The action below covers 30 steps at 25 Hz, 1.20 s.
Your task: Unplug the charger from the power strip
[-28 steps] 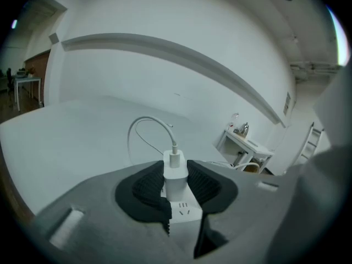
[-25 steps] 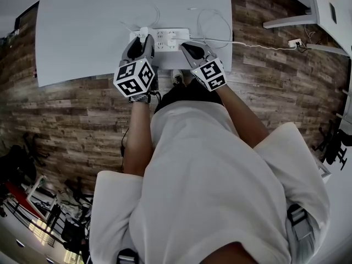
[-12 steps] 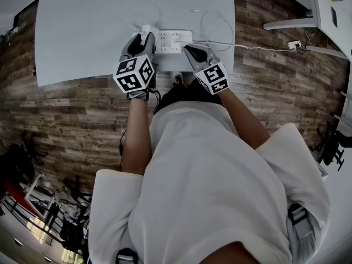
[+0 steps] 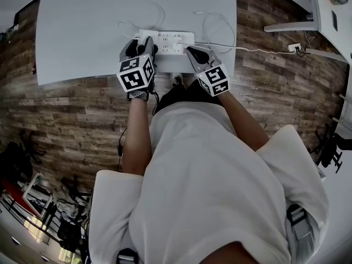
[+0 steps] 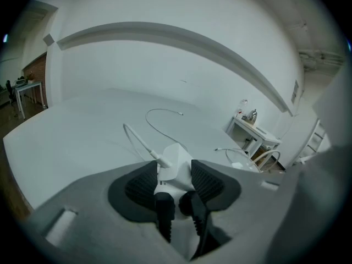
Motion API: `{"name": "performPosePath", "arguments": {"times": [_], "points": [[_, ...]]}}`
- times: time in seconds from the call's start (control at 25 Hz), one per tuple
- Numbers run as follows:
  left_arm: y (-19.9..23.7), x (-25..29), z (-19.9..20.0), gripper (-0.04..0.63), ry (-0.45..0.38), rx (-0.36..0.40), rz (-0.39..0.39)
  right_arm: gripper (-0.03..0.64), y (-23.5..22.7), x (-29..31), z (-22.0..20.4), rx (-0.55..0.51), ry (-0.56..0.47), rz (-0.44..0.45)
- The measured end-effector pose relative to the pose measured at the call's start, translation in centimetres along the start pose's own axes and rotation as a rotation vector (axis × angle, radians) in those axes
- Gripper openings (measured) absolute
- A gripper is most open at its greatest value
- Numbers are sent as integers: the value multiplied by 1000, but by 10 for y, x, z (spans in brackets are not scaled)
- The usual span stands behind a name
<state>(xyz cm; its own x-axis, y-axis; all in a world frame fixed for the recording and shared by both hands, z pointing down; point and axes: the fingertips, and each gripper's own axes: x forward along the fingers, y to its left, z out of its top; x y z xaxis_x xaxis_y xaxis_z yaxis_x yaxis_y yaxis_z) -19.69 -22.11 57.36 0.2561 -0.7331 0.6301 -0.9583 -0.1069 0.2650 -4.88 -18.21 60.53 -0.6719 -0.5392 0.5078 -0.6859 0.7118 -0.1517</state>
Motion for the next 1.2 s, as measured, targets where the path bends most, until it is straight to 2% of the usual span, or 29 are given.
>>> {"name": "performPosePath", "arguments": {"times": [0.28, 0.44, 0.76, 0.92, 1.04, 1.2], "points": [[6, -1, -9, 227, 37, -8, 32, 2, 1, -2, -2, 27, 9, 2], [8, -9, -18, 229, 37, -35, 42, 2, 4, -10, 7, 41, -28, 16], [-8, -34, -14, 229, -1, -7, 67, 2, 21, -37, 32, 50, -87, 64], [-30, -58, 1, 218, -75, 68, 79, 2, 26, -68, 53, 29, -143, 64], [-57, -86, 19, 168, -178, 173, 90, 2, 30, -100, 72, -6, -189, 40], [-102, -130, 51, 92, -331, 310, 112, 2, 23, -153, 114, -102, -262, -41]]}}
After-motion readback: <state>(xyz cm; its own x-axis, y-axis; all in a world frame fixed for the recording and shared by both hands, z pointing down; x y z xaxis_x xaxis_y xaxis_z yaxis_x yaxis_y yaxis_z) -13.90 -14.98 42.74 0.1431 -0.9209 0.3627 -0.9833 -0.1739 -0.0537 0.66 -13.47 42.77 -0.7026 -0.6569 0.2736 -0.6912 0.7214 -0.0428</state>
